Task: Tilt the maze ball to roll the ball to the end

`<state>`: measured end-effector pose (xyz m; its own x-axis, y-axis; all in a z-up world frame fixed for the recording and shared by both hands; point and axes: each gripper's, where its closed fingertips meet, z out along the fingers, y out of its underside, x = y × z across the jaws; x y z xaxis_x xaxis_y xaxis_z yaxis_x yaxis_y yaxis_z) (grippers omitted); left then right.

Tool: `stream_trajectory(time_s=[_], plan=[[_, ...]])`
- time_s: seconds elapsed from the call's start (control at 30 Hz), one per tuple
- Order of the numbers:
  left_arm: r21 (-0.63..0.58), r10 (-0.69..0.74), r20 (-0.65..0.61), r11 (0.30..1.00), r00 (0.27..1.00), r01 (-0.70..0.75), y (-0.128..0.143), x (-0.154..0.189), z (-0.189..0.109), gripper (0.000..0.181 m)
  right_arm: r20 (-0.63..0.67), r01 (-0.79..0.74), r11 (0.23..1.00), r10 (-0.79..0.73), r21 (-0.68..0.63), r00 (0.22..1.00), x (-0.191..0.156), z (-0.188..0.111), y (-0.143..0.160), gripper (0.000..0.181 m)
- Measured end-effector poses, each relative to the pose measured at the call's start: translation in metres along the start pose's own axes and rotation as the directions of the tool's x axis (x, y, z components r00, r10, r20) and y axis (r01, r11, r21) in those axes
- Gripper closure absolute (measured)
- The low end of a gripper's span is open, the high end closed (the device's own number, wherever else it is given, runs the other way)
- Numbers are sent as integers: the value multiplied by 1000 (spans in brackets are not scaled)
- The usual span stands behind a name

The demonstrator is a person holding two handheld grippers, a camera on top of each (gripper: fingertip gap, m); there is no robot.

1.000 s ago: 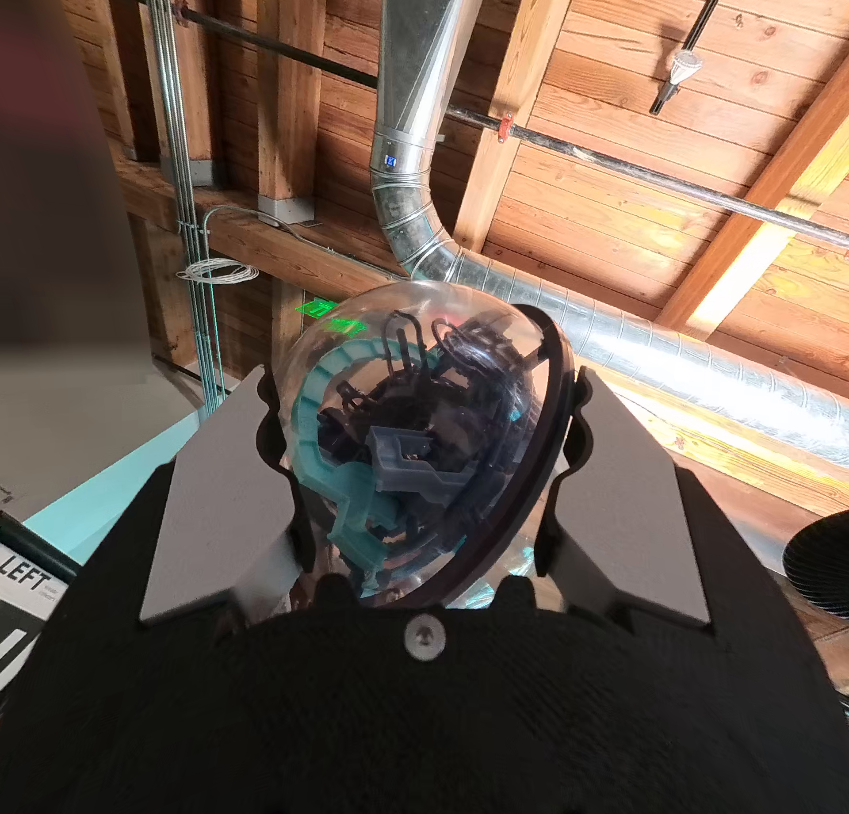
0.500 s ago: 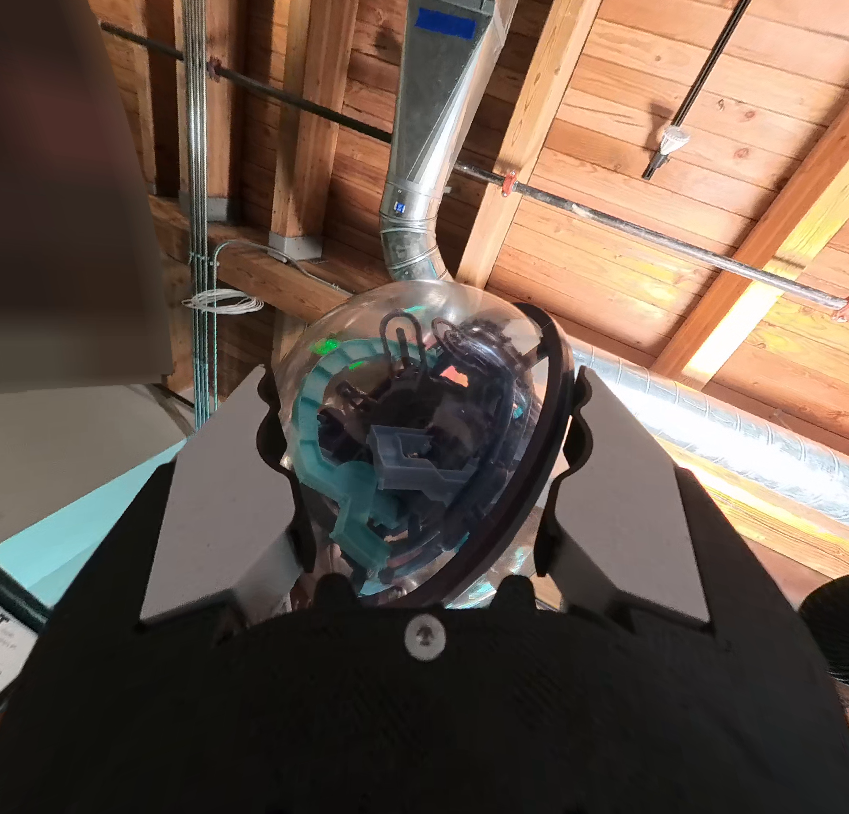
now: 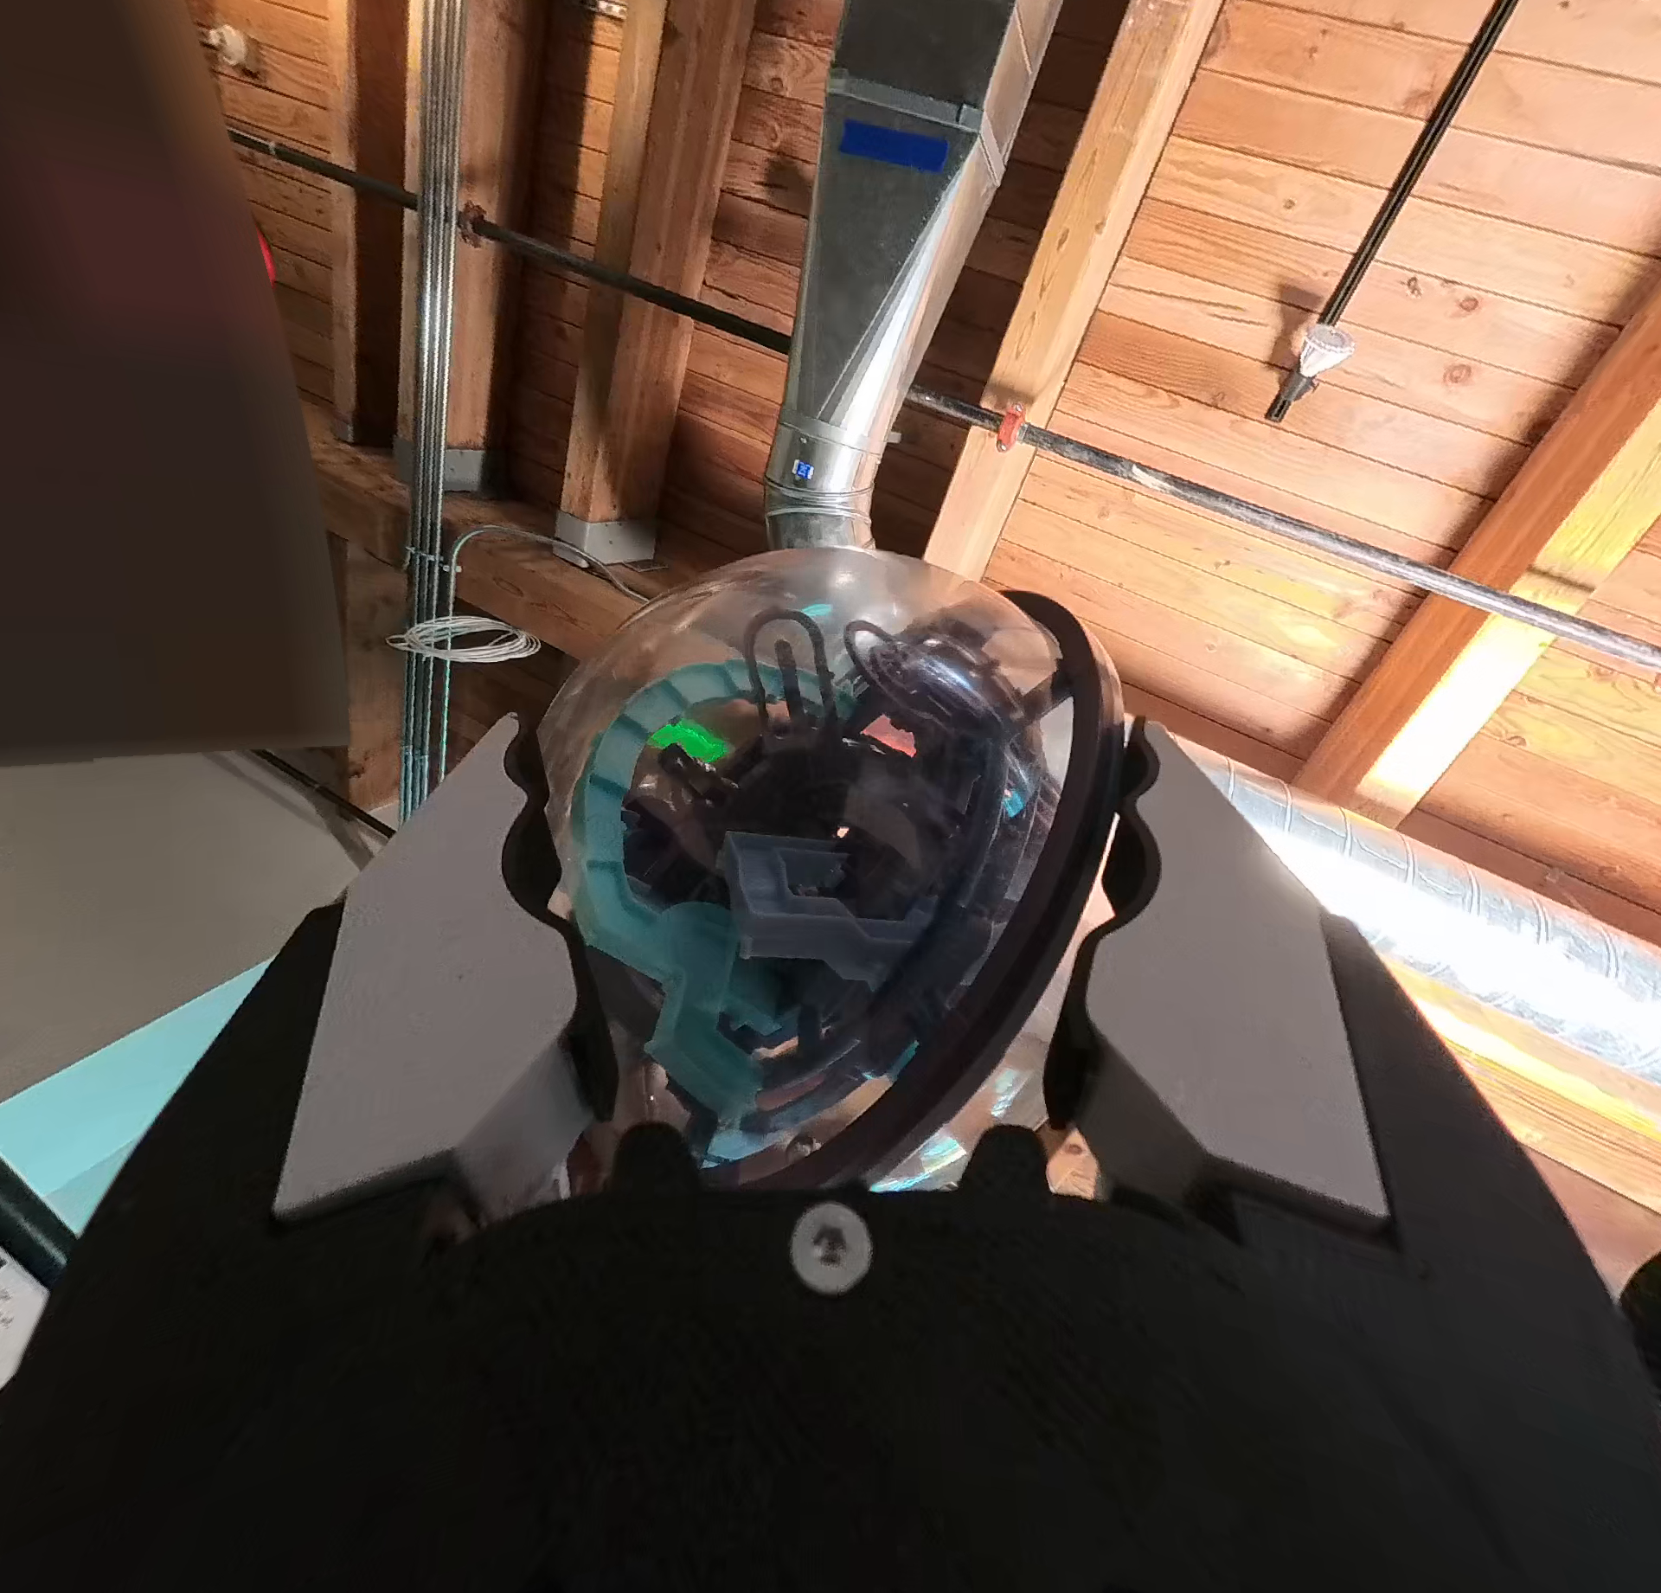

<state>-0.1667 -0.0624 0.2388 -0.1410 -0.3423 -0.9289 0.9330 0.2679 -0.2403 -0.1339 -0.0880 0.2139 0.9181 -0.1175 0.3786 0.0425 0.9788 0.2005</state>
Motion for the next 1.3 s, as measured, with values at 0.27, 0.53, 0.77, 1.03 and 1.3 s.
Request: stream_trajectory(time_s=[0.27,0.53,0.77,1.03,1.3], plan=[[58,12,9,998,1000,-12,-9,-8,-1,36,43,33,999,-32,-22,999,-3,13,1,58],[32,48,-22,998,999,-48,-16,-14,7,36,47,23,999,-24,24,999,-1,21,-2,58],[3,63,-10,998,998,-63,-15,-19,9,36,56,2,1000,-3,10,998,3,26,1,58],[-22,-102,101,994,990,105,10,-40,-5,35,-31,-47,977,42,-206,999,21,26,27,57],[43,-260,192,966,946,256,25,-52,-12,33,-128,-78,934,35,-350,991,36,26,41,54]])
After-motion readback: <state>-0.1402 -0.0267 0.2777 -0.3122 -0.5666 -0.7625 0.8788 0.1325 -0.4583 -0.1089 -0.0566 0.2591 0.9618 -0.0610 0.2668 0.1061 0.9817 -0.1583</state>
